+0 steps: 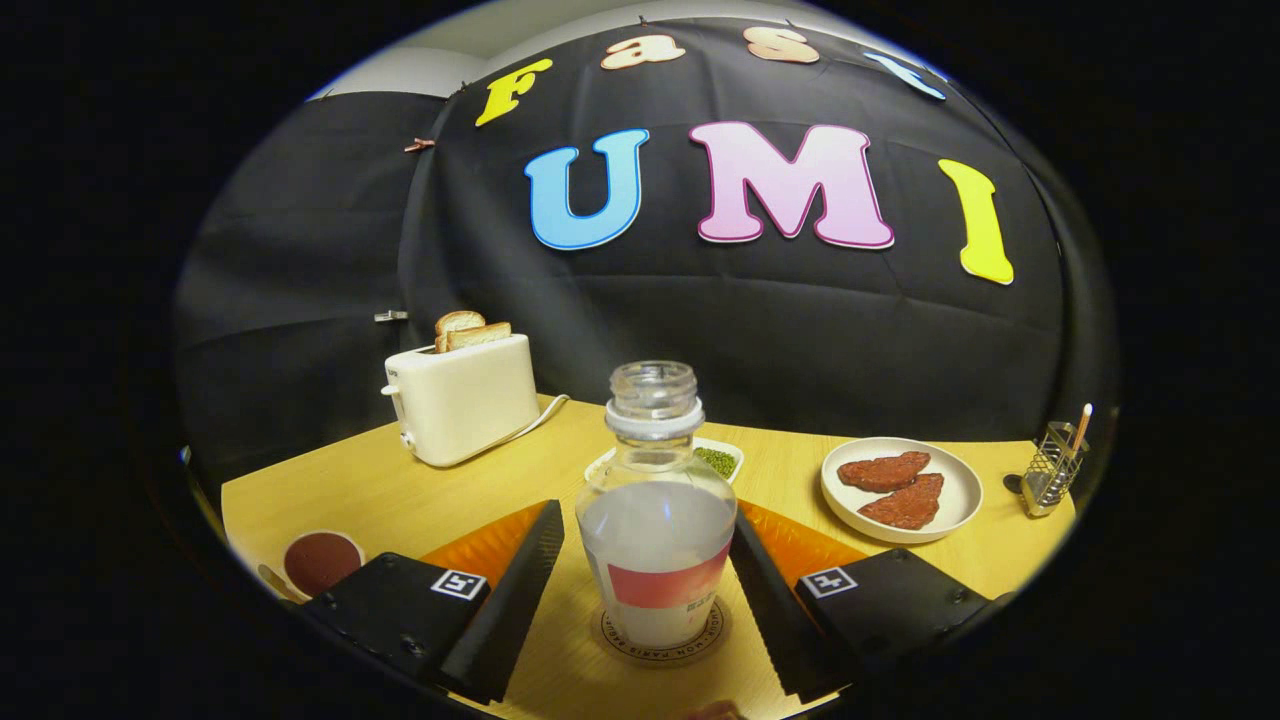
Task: Take the bottle from table, then pour the juice into the cup, finally place the bottle on the coaster
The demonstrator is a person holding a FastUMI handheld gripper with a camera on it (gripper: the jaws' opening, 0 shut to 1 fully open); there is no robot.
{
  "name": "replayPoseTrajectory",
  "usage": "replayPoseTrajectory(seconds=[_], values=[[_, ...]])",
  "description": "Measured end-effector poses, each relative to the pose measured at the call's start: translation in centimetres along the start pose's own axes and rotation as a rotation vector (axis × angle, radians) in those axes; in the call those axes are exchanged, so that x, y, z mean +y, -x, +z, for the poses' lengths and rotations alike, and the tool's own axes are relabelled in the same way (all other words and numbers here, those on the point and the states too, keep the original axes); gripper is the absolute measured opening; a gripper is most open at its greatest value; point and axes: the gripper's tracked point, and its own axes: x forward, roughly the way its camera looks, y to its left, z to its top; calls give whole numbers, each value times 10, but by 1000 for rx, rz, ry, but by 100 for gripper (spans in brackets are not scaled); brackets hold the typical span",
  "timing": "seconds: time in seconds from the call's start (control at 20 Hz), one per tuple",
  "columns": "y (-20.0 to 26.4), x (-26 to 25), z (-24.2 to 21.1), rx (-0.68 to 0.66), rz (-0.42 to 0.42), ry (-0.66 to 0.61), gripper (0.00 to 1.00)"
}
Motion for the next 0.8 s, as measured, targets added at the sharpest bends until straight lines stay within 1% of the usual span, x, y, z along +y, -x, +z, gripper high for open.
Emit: replayPoseTrajectory(seconds=[0.15, 0.4, 0.55, 0.65, 0.8], values=[[11, 5, 16, -16, 6, -5, 97], [51, -1, 49, -54, -31, 4, 98], [89, -6, 77, -107, -84, 66, 97], [113, -7, 101, -139, -107, 68, 97], [147, -16, 140, -175, -151, 34, 98]])
